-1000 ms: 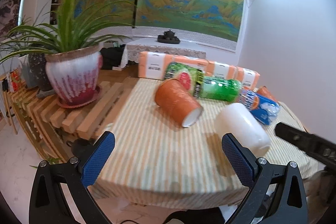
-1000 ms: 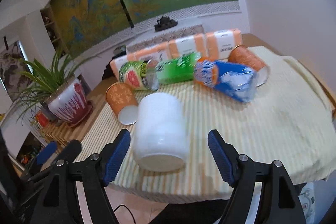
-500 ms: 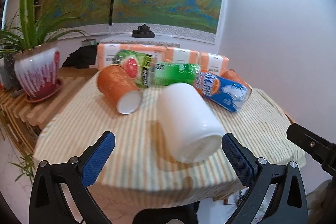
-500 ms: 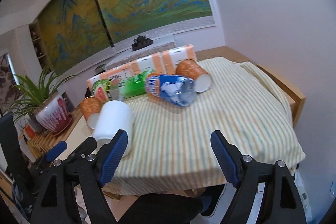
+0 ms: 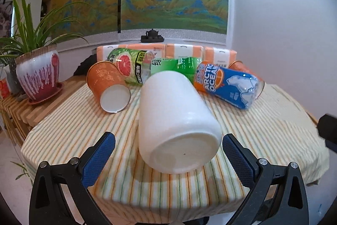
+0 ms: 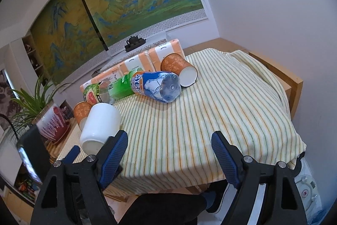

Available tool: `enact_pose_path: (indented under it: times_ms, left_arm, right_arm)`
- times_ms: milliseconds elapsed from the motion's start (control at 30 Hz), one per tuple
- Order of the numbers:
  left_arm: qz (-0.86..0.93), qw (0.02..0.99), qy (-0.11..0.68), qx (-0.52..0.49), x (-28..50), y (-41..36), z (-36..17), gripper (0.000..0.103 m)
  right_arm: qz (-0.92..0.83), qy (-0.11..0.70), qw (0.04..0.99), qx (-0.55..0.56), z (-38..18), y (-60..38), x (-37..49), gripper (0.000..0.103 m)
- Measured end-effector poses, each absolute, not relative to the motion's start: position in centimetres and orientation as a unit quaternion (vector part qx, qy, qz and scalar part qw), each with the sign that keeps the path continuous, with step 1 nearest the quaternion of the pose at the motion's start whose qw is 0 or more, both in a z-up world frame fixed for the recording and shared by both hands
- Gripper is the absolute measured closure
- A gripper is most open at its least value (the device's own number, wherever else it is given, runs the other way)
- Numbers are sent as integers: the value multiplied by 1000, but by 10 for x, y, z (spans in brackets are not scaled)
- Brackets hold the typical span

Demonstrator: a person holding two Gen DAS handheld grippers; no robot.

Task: Flip cup upside down
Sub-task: 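Close the left gripper around the white cup's body and lift it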

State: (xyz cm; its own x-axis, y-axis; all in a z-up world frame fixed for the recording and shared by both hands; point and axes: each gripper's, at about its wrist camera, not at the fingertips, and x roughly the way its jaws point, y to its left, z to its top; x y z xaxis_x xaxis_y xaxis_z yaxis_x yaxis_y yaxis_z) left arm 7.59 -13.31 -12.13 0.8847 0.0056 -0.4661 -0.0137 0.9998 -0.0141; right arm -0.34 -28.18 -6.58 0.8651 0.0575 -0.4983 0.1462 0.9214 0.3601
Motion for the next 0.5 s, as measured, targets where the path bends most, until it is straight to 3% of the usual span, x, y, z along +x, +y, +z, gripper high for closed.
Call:
enact_pose_path:
  times_ms: [167, 333, 500]
  left_arm:
    - [10, 972, 233, 5, 77, -136, -128, 4]
    - [8, 973, 229, 12, 77, -134, -127, 24]
    - [-3, 973, 229, 10, 77, -131, -126, 24]
  right_arm:
    - [-21, 258, 945, 198, -64, -281, 0, 25]
    - [-18, 261, 945, 199, -64, -278, 6, 25]
    - [-15, 263, 944, 200, -65, -275, 8, 25]
